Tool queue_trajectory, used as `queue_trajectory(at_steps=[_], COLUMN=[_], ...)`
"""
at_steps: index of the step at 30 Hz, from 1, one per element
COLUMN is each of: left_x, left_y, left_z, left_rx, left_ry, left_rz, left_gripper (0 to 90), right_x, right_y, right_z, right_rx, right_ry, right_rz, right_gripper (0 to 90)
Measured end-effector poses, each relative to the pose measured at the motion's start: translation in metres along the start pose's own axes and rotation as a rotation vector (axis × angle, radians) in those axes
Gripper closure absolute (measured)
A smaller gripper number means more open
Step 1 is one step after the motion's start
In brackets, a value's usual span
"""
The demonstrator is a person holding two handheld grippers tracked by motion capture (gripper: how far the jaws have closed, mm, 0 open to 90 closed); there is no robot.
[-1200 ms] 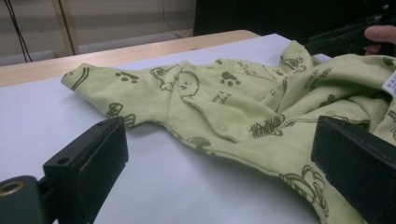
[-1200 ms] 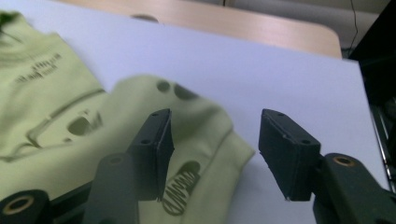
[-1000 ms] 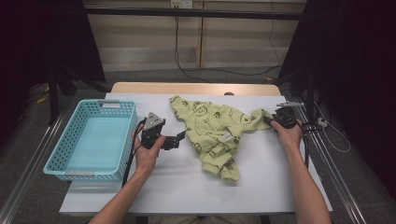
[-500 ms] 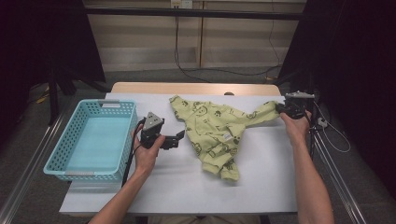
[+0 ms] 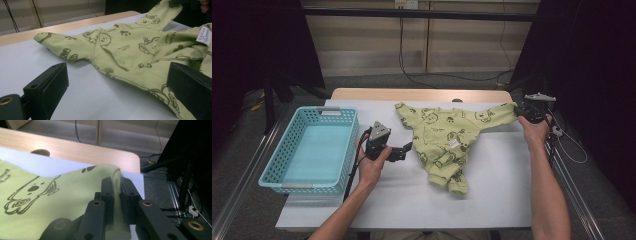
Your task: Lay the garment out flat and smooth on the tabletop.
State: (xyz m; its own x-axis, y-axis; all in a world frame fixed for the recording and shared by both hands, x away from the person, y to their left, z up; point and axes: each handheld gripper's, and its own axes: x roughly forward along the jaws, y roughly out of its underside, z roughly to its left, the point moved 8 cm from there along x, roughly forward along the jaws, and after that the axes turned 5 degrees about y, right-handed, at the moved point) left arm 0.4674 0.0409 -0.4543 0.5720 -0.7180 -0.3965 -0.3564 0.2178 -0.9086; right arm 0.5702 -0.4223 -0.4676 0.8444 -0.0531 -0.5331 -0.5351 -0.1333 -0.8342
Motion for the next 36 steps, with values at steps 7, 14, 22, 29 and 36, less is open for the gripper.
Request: queue_trajectory(at_steps=[7,14,22,29,36], left_x=[-0.001,0.003,0.012,0.035,0.042], left_y=[-0.001,-0.004,-0.011,-0.013,-0.011], left_z=[0.004,0.007,0.01,0.028,0.042], left_rx=[-0.009,-0.009,-0.035,-0.057,-0.078], left_ry=[-0.004,-0.042,0.003,-0.006,-0.045], left_rz=[-0.007,0.01,-0.009,-0.015,-0.013], left_gripper=[4.1,4.5,10.3,10.6,5.2], right_x=[-0.012,-0.052,-0.096,-0.134,-0.165], right_y=[-0.003,-0.011,-0.001,0.011,0.03], right_z=[0.016,0.056,0.097,0.117,0.135], right_rx=[0.004,-0.015,0.012,0.029,0.019], right_ry=[-0.031,-0.146,-0.281,-0.329,-0.389], right_rz=[-0.066,-0.176,-0.244,-0.309,-0.325], right_gripper=[52.4,39.3,26.5,23.0,18.8])
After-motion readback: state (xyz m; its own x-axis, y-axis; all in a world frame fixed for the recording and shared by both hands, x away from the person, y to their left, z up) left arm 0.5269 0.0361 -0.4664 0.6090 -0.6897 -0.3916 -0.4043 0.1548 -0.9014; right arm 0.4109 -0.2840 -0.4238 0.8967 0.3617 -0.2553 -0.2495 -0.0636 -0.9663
